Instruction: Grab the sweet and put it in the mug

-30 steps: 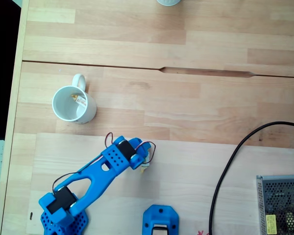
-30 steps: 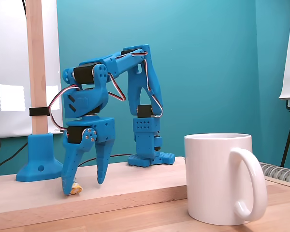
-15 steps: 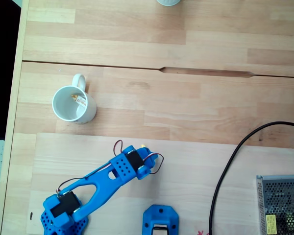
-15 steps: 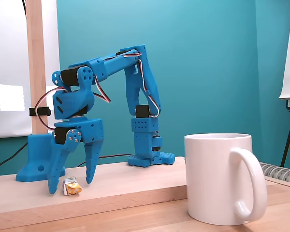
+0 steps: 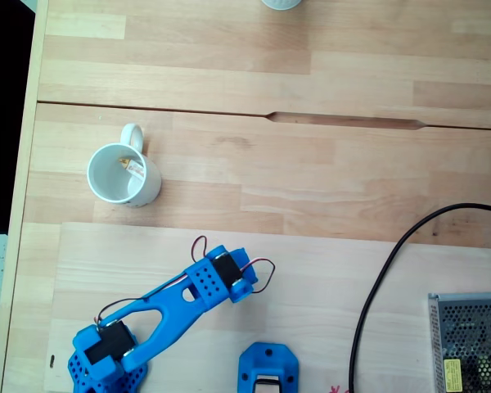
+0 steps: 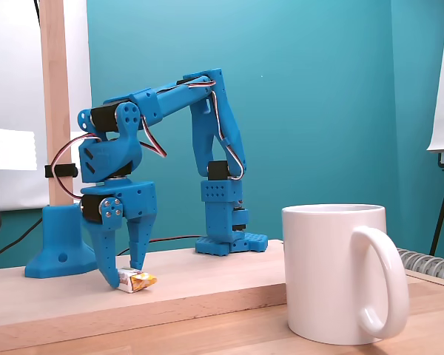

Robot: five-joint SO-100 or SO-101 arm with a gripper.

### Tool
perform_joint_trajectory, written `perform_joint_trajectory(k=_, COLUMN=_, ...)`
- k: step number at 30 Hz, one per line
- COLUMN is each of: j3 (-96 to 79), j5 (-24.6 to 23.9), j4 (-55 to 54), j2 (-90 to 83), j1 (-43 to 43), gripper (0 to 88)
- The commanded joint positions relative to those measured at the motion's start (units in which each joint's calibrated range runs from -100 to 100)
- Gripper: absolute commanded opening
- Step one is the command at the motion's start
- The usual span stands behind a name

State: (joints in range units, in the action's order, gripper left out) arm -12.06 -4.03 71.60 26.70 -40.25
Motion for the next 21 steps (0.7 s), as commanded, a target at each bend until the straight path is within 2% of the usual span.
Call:
perform_joint_trajectory(k=1, j3=2.4, j5=0.0, j4=-0.6, j2=-0.5, j1=-0.1, gripper=8.8)
perform_joint_trajectory(k=7, j3=2.4, j5=0.0, j4=-0.6, j2=-0.5, j1=0.0, gripper=1.8)
perform_joint_trajectory(k=13, j3=3.4, j5=0.1, j4=-0.6, j2=-1.3, j1=-0.1, gripper=3.2)
perform_joint_trajectory(k=21, j3=16.9, j5=0.0, j4=0.5, j2=-1.4, j1=0.3, gripper=3.0)
